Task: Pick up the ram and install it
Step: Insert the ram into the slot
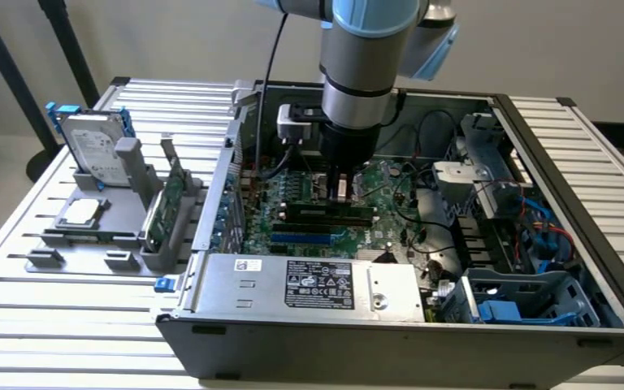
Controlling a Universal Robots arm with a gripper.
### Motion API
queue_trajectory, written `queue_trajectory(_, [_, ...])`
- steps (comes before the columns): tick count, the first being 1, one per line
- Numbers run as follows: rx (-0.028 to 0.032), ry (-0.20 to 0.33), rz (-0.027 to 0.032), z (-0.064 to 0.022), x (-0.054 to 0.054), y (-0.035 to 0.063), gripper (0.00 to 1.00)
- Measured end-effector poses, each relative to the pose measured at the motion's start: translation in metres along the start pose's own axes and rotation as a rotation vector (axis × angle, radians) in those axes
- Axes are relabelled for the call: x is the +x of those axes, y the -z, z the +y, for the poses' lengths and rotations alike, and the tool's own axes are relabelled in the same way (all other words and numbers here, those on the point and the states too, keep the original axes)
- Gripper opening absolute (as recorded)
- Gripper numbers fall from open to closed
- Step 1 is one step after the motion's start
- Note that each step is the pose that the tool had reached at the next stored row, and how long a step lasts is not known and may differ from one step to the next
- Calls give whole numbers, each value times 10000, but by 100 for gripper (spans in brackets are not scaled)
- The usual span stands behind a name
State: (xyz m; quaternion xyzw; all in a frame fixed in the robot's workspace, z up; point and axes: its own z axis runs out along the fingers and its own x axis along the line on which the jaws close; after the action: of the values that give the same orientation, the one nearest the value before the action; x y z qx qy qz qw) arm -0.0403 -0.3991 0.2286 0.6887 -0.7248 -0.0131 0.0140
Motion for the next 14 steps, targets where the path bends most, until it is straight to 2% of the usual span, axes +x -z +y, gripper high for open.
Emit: queue_trajectory(14, [1,-89,-5,-2,0,-1,13])
